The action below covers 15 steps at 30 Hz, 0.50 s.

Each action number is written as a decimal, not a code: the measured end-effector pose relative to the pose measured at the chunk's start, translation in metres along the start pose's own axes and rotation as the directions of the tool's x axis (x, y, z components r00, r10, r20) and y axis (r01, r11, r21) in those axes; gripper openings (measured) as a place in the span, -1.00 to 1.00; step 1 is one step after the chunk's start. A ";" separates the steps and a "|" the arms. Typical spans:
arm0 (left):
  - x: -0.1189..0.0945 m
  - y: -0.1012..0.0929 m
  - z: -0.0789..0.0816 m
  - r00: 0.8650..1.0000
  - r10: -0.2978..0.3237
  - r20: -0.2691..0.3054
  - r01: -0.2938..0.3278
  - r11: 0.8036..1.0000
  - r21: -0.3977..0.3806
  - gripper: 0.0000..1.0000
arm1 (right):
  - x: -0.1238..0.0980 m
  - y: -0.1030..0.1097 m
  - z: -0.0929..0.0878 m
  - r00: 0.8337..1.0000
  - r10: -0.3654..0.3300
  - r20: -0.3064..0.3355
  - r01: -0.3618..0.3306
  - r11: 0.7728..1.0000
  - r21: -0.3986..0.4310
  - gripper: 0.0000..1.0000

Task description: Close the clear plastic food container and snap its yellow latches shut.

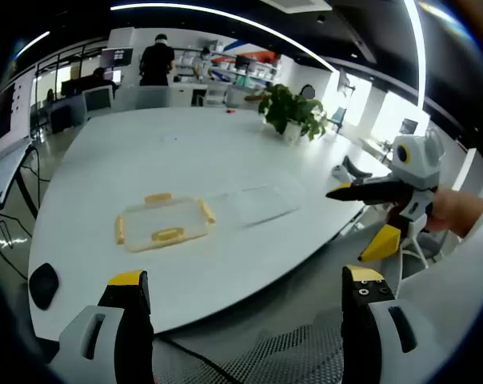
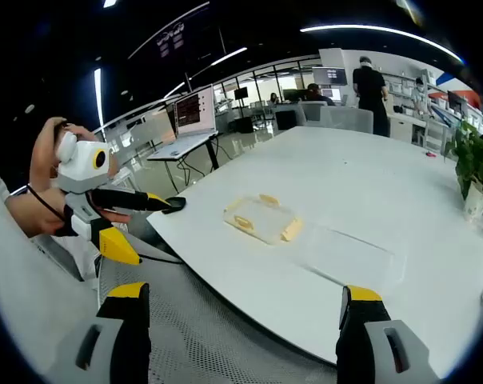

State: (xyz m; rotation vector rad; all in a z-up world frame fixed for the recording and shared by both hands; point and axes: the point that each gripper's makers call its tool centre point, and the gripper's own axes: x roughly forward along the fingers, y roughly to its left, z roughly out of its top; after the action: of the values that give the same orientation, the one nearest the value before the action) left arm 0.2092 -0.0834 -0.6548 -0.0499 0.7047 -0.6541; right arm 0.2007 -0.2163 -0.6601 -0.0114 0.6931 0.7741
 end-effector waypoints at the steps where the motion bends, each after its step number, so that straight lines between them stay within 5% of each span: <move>1: 0.000 0.000 0.000 1.000 0.000 0.001 0.000 1.000 0.000 0.98 | 0.000 0.000 0.000 1.000 0.000 0.000 0.000 1.000 0.000 0.98; 15: 0.002 -0.001 0.004 1.000 -0.005 0.001 0.005 1.000 0.008 0.98 | 0.000 -0.004 0.001 1.000 -0.003 0.001 0.003 1.000 0.001 0.98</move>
State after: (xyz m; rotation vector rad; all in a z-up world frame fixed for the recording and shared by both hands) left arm 0.2124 -0.0859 -0.6533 -0.0447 0.7011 -0.6616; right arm 0.2034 -0.2188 -0.6601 -0.0107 0.6926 0.7708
